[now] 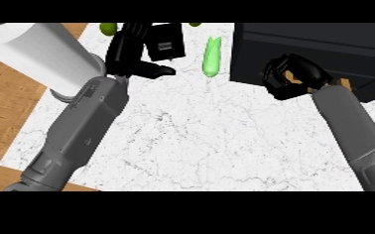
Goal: Pick up the cup, place it into the drawer and close the drawer
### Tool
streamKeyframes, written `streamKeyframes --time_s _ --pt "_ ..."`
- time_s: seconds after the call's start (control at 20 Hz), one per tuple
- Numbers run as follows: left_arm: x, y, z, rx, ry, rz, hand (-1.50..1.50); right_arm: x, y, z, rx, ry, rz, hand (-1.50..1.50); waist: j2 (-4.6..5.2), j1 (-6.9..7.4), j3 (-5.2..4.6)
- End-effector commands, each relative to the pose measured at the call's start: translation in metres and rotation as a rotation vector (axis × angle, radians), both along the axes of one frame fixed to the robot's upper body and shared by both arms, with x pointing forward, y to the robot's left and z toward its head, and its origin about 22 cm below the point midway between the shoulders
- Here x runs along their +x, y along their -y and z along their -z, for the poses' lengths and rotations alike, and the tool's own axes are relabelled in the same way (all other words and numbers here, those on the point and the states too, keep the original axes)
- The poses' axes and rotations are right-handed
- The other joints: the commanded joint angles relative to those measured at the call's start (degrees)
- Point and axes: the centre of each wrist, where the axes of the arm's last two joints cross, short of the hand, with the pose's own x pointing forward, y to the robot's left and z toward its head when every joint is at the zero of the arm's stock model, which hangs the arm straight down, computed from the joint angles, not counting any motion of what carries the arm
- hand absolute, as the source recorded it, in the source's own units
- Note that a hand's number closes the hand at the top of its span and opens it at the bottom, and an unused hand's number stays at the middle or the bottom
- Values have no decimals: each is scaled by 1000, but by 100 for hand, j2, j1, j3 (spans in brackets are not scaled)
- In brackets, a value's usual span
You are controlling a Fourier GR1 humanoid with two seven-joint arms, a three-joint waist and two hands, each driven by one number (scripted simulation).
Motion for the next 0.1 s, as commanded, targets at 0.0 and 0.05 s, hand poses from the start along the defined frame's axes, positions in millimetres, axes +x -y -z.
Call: streamKeyframes --time_s 0.0,0.05 --pt "-3 -4 5 -7 -4 7 -150 30 27 -90 -63 231 207 150 77 192 -95" --pt "-3 -5 4 -5 5 17 -150 29 28 -86 -55 220 205 150 72 238 -91"
